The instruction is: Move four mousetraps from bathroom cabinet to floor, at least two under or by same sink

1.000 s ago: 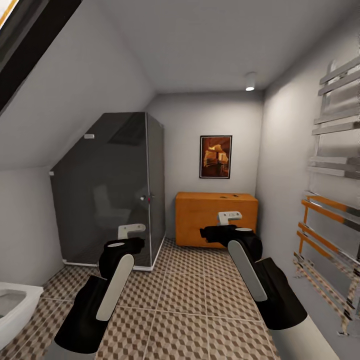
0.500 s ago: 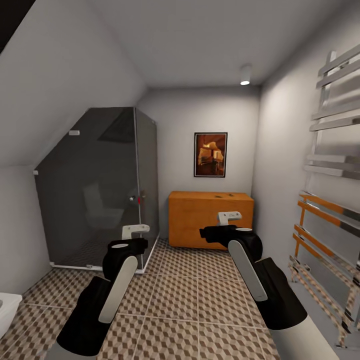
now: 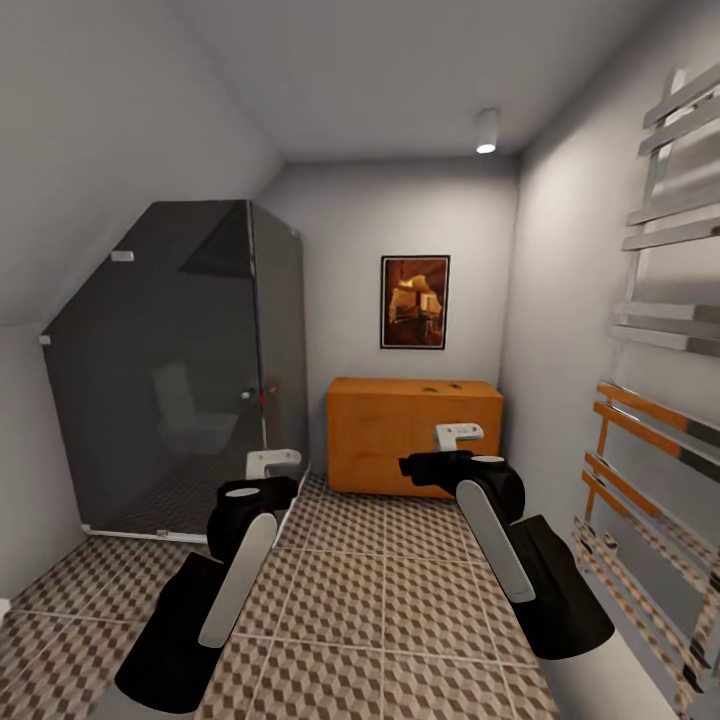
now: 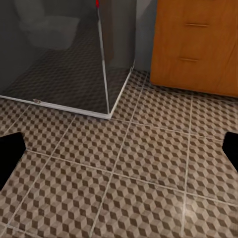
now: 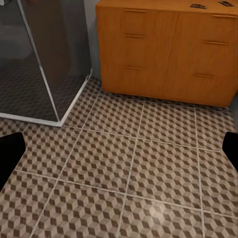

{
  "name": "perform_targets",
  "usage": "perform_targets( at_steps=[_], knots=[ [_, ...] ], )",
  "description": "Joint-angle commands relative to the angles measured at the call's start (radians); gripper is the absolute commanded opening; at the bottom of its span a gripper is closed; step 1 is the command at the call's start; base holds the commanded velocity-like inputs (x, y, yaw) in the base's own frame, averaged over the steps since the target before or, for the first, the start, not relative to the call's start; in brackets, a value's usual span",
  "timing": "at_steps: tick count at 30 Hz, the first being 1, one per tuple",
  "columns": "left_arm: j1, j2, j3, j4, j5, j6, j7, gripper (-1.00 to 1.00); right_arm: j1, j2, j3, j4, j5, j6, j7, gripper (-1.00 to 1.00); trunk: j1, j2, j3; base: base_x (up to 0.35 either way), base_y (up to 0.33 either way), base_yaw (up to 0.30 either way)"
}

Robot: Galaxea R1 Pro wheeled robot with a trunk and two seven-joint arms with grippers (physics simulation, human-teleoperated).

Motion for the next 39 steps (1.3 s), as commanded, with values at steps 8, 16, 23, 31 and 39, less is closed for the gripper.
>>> perform_targets(
  at_steps=[8, 16, 23, 31, 39],
  knots=[
    [-0.001, 0.0, -0.001, 0.0, 0.009, 0.002, 0.01, 1.0, -0.001, 0.0, 0.001, 0.002, -0.01, 0.002, -0.01, 1.0, 0.001, -0.001, -0.013, 0.155, -0.143, 0.0],
    [-0.001, 0.0, -0.002, 0.0, 0.009, 0.002, 0.009, 1.0, -0.001, 0.0, 0.001, 0.004, -0.01, 0.002, -0.01, 1.0, 0.001, -0.001, -0.026, 0.177, -0.007, 0.0],
    [-0.001, 0.0, -0.002, 0.0, 0.009, 0.002, 0.009, 1.0, -0.001, 0.0, 0.001, 0.004, -0.01, 0.002, -0.01, 1.0, 0.001, -0.001, -0.038, 0.252, 0.103, 0.0],
    [-0.001, 0.0, -0.002, 0.0, 0.009, 0.002, 0.009, 1.0, -0.001, 0.0, 0.001, 0.005, -0.01, 0.002, -0.01, 1.0, 0.001, -0.001, -0.051, 0.262, 0.106, 0.0],
    [-0.001, 0.0, -0.002, 0.0, 0.009, 0.002, 0.009, 1.0, -0.001, 0.0, 0.001, 0.005, -0.01, 0.003, -0.01, 1.0, 0.001, -0.001, -0.064, 0.252, 0.034, 0.0]
  ],
)
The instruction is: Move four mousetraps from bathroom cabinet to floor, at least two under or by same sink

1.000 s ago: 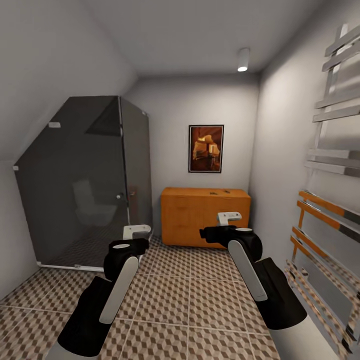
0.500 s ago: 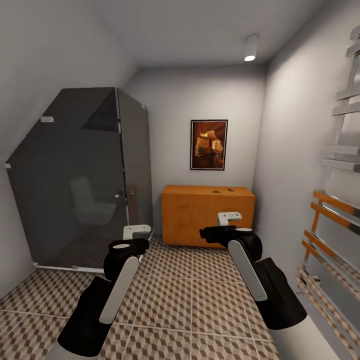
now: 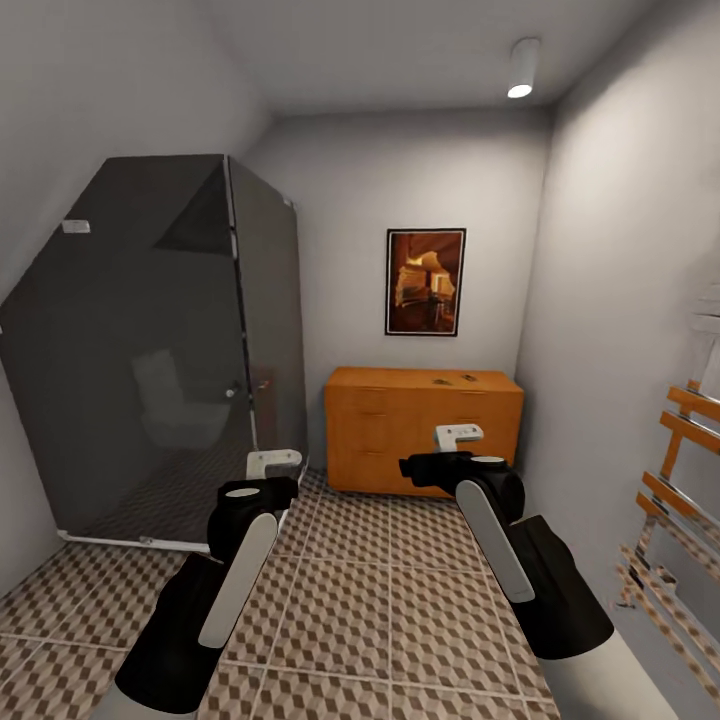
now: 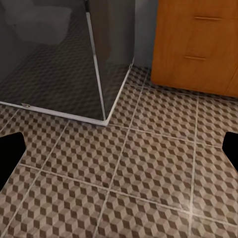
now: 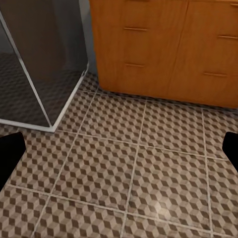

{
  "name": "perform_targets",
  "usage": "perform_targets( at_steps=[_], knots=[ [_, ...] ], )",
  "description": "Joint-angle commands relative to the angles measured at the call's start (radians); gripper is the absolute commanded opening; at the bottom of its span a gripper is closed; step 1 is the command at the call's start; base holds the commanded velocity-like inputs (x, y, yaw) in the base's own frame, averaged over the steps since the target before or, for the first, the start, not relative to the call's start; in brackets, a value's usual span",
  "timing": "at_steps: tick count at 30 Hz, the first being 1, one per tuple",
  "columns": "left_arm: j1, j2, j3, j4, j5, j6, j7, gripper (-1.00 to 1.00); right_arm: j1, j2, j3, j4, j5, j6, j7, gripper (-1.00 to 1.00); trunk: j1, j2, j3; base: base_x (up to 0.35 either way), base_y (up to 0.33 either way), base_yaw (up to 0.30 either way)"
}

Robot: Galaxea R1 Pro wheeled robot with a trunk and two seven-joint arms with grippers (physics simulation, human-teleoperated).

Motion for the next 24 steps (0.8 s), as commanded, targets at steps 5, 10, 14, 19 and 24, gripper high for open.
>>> perform_targets(
  at_steps=[5, 10, 14, 19, 24],
  knots=[
    [-0.001, 0.0, -0.002, -0.001, 0.01, 0.002, 0.01, 1.0, -0.001, 0.0, 0.001, -0.001, -0.009, 0.002, -0.01, 1.0, 0.001, -0.002, -0.01, 0.267, -0.015, 0.0],
    [-0.001, 0.0, -0.002, -0.001, 0.01, 0.002, 0.01, 1.0, -0.001, -0.001, 0.001, -0.001, -0.01, 0.003, -0.01, 1.0, 0.001, -0.002, -0.018, 0.272, -0.081, 0.0],
    [-0.001, 0.001, -0.002, -0.001, 0.01, 0.002, 0.01, 1.0, -0.001, -0.001, 0.001, -0.001, -0.01, 0.003, -0.01, 1.0, 0.001, -0.002, -0.025, 0.274, -0.101, 0.0],
    [-0.001, 0.0, -0.002, -0.001, 0.01, 0.002, 0.01, 1.0, -0.001, 0.0, 0.001, -0.001, -0.01, 0.003, -0.01, 1.0, 0.001, -0.002, -0.033, 0.274, -0.048, 0.0],
    [-0.001, 0.0, -0.002, -0.001, 0.01, 0.002, 0.01, 1.0, -0.001, -0.001, 0.001, -0.001, -0.01, 0.003, -0.01, 1.0, 0.001, -0.002, -0.041, 0.276, -0.018, 0.0]
  ],
)
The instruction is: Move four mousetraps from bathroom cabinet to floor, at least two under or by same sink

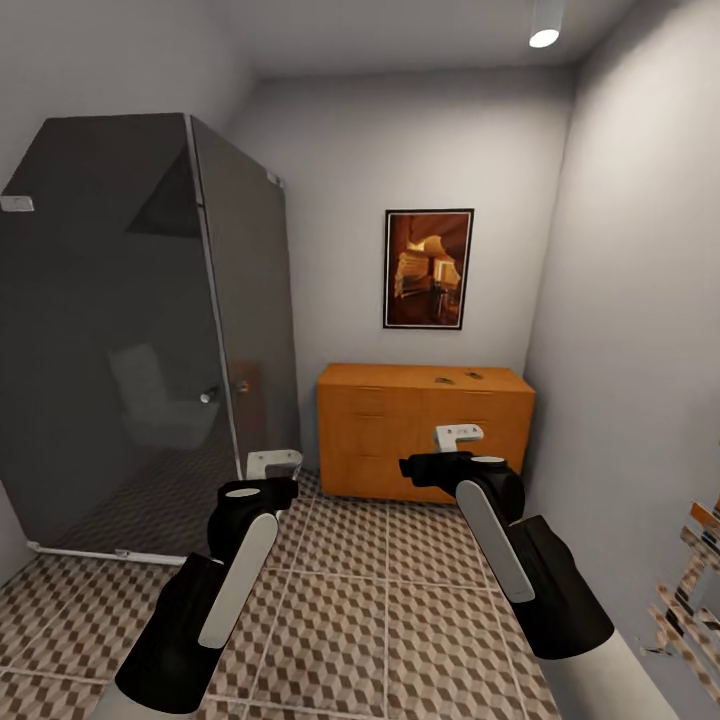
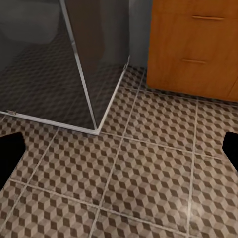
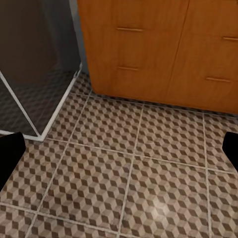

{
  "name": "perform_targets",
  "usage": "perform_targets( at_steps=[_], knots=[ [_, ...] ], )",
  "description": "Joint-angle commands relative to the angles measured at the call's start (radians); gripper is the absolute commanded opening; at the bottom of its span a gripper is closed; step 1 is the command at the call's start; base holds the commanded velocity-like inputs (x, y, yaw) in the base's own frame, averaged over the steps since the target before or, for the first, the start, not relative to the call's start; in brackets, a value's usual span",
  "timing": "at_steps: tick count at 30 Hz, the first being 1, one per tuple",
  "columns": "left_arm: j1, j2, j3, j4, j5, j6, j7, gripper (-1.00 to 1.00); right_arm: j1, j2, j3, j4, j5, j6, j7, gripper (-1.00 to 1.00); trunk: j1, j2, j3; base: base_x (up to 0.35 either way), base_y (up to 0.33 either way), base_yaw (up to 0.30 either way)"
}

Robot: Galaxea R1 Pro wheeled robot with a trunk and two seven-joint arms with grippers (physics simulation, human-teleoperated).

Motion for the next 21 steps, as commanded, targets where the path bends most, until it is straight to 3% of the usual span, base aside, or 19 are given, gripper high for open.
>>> perform_targets(
  at_steps=[1, 21],
  knots=[
    [-0.001, 0.0, -0.001, -0.001, 0.01, 0.003, 0.01, 1.0, -0.001, 0.0, 0.001, -0.001, -0.01, 0.003, -0.01, 1.0, 0.001, -0.002, -0.004, 0.279, -0.01, 0.0],
    [-0.001, 0.0, -0.001, -0.001, 0.01, 0.003, 0.01, 1.0, -0.001, 0.0, 0.001, -0.001, -0.008, 0.003, -0.01, 1.0, 0.001, -0.002, -0.036, 0.28, -0.014, 0.0]
  ],
)
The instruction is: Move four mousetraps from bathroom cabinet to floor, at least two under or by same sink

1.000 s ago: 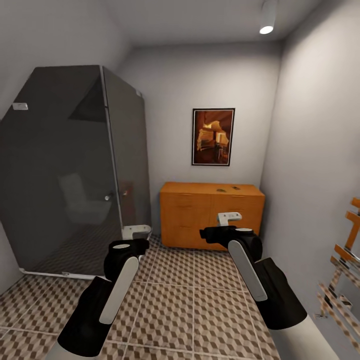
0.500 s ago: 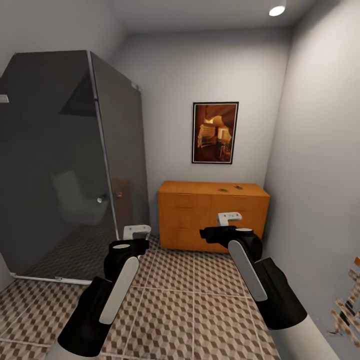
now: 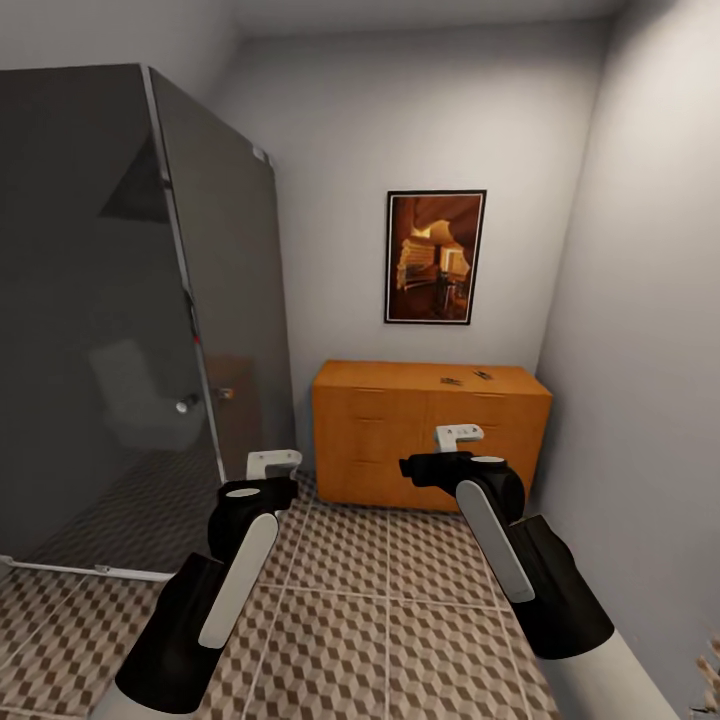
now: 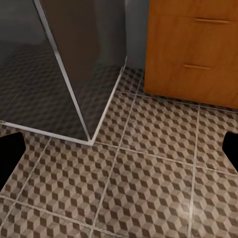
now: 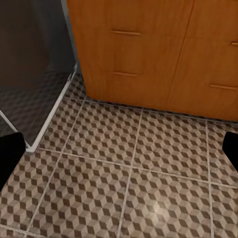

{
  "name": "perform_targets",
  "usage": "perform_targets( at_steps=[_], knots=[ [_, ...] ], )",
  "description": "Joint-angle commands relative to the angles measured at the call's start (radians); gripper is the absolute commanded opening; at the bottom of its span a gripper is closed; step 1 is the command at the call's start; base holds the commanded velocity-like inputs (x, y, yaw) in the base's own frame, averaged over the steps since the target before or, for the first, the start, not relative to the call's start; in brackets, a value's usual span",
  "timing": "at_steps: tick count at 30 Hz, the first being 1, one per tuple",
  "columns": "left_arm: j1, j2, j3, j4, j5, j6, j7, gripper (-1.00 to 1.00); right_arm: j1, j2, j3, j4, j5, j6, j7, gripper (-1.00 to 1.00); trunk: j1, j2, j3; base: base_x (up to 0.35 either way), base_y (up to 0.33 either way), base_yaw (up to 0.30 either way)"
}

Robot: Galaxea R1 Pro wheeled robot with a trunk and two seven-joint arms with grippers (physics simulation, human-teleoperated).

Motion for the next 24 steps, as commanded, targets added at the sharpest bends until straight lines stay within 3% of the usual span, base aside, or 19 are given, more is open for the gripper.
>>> perform_targets(
  at_steps=[1, 14, 24],
  knots=[
    [-0.001, 0.0, -0.001, -0.001, 0.01, 0.003, 0.01, 1.0, -0.001, 0.0, 0.001, -0.001, -0.008, 0.002, -0.011, 1.0, 0.001, -0.002, -0.003, 0.246, -0.096, 0.0],
    [-0.001, 0.0, -0.001, 0.0, 0.01, 0.003, 0.01, 1.0, -0.001, 0.001, 0.003, -0.002, -0.006, 0.0, -0.011, 1.0, 0.001, -0.002, -0.009, 0.233, -0.126, -0.008],
    [-0.001, -0.001, -0.001, 0.001, 0.01, 0.003, 0.01, 1.0, -0.001, 0.001, 0.002, -0.001, -0.01, -0.001, -0.011, 1.0, 0.001, -0.002, -0.016, 0.229, -0.052, -0.165]
  ],
)
